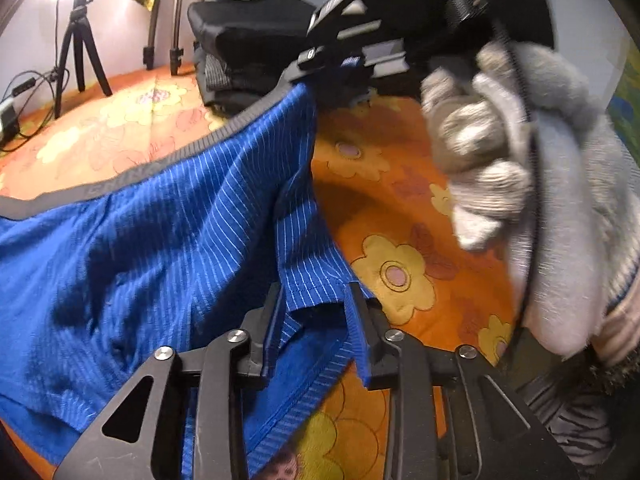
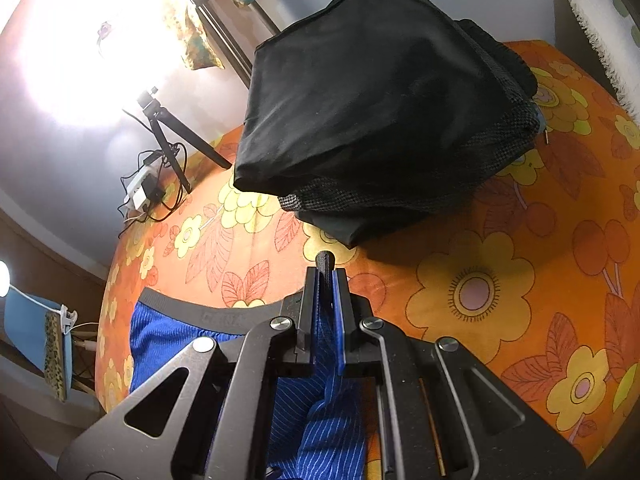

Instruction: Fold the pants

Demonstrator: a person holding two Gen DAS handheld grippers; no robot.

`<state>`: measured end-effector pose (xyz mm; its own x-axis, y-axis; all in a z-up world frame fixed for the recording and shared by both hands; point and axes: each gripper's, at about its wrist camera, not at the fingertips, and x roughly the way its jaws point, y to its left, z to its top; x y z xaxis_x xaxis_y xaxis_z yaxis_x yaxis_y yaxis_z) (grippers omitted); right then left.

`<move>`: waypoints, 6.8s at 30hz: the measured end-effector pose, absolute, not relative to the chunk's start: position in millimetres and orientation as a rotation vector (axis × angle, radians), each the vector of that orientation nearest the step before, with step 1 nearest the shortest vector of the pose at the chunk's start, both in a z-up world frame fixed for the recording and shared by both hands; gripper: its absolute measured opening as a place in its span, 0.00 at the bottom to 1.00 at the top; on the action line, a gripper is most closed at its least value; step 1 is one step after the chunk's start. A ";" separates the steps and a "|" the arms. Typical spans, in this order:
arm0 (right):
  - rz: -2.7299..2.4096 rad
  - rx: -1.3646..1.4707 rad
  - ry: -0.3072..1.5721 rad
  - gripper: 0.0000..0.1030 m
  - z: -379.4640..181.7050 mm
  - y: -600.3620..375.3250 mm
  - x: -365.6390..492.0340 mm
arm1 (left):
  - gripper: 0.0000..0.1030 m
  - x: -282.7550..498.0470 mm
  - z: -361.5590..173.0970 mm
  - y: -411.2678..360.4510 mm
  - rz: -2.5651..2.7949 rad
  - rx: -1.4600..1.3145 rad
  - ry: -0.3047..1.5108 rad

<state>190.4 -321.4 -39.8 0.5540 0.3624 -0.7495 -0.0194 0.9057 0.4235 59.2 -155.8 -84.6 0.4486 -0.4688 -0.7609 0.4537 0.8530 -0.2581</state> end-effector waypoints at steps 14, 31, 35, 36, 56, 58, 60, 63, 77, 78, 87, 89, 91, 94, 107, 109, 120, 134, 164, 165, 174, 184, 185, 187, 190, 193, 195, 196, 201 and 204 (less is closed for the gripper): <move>0.224 0.385 0.968 0.07 -41.8 -323.7 190.3 | 0.17 62.5 -88.5 -166.7 -0.519 -0.009 0.934; 0.223 0.377 0.967 0.07 -41.4 -323.1 190.8 | 0.02 52.0 -80.8 -167.0 -0.568 -0.007 0.902; 0.222 0.386 0.966 0.07 -40.6 -324.7 190.9 | 0.03 54.8 -88.0 -170.0 -0.558 0.000 0.928; 0.223 0.387 0.965 0.07 -40.2 -324.9 190.9 | 0.08 55.1 -89.0 -170.5 -0.552 0.004 0.929; 0.224 0.395 0.962 0.07 -39.2 -324.7 190.7 | 0.02 50.1 -86.7 -166.1 -0.592 -0.043 0.887; 0.225 0.403 0.961 0.07 -38.5 -326.0 191.3 | 0.02 44.9 -75.0 -161.5 -0.613 -0.057 0.861; 0.227 0.408 0.958 0.07 -36.8 -325.6 191.9 | 0.02 40.4 -65.3 -156.2 -0.626 -0.072 0.843; 0.229 0.405 0.952 0.07 -32.8 -321.4 191.6 | 0.02 33.1 -48.7 -142.1 -0.639 -0.102 0.809; 0.274 0.395 0.914 0.07 -2.8 -277.3 190.9 | 0.02 6.7 -13.9 -64.6 -0.578 -0.203 0.727; 0.282 0.394 0.913 0.07 -0.5 -270.5 191.2 | 0.02 6.1 -12.5 -58.8 -0.570 -0.209 0.722; 0.352 0.337 0.912 0.07 3.6 -192.6 189.3 | 0.01 -4.2 -17.4 4.8 -0.462 -0.264 0.708; 0.361 0.323 0.918 0.07 0.6 -177.4 188.7 | 0.01 -5.4 -21.8 17.1 -0.435 -0.280 0.714; 0.376 0.311 0.923 0.07 -1.1 -160.9 188.4 | 0.01 -4.2 -26.3 32.3 -0.406 -0.294 0.721; 0.399 0.290 0.935 0.07 -4.8 -135.3 188.0 | 0.01 -1.2 -35.0 50.6 -0.357 -0.311 0.734; 0.361 0.213 0.985 0.07 -34.7 -123.4 202.0 | 0.16 42.7 -68.1 27.6 -0.379 -0.202 0.848; 0.328 0.234 0.995 0.07 -38.3 -136.6 208.9 | 0.16 44.2 -68.7 17.7 -0.385 -0.156 0.843; 0.290 0.292 1.022 0.07 -55.1 -172.4 219.7 | 0.41 70.8 -93.7 -4.8 -0.348 -0.050 0.894; 0.292 0.307 1.019 0.07 -55.5 -181.7 217.9 | 0.11 68.0 -93.7 -15.0 -0.329 0.005 0.860; 0.455 0.185 0.993 0.07 -36.7 -50.6 203.9 | 0.03 8.8 -52.7 99.7 -0.241 -0.257 0.743; 0.459 0.174 0.999 0.07 -40.9 -42.3 205.7 | 0.03 9.5 -54.5 103.8 -0.232 -0.263 0.746; 0.467 0.162 1.048 0.07 -70.2 -5.0 222.1 | 0.02 6.5 -77.3 130.5 -0.173 -0.296 0.803; 0.493 0.107 1.069 0.07 -87.5 31.0 221.7 | 0.07 17.2 -79.8 147.0 -0.147 -0.347 0.828; 0.493 0.106 1.073 0.07 -89.0 30.9 222.0 | 0.09 19.5 -79.7 144.9 -0.154 -0.344 0.832; 0.492 0.109 1.078 0.07 -91.1 28.9 223.6 | 0.16 22.4 -81.0 138.7 -0.171 -0.330 0.842; 0.492 0.127 1.082 0.07 -91.7 24.4 226.2 | 0.17 28.0 -85.8 123.4 -0.168 -0.249 0.862; 0.493 0.139 1.085 0.07 -91.0 22.0 226.8 | 0.20 35.5 -95.1 115.4 -0.148 -0.200 0.900; 0.497 0.139 1.083 0.07 -90.3 22.2 226.0 | 0.20 37.2 -95.0 114.0 -0.134 -0.177 0.893; 0.500 0.138 1.083 0.07 -89.8 22.2 225.7 | 0.20 37.8 -94.4 114.1 -0.137 -0.180 0.890; 0.496 0.155 1.082 0.07 -87.2 18.5 226.1 | 0.00 35.0 -90.3 111.5 -0.155 -0.193 0.868; 0.495 0.164 1.078 0.07 -84.1 13.8 226.8 | 0.00 25.7 -79.2 112.6 -0.151 -0.181 0.824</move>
<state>226.8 13.8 -84.1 0.3769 0.4633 -0.8021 -0.3065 0.8795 0.3640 25.7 112.6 -79.2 0.6699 -0.2029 -0.7142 0.0626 0.9740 -0.2179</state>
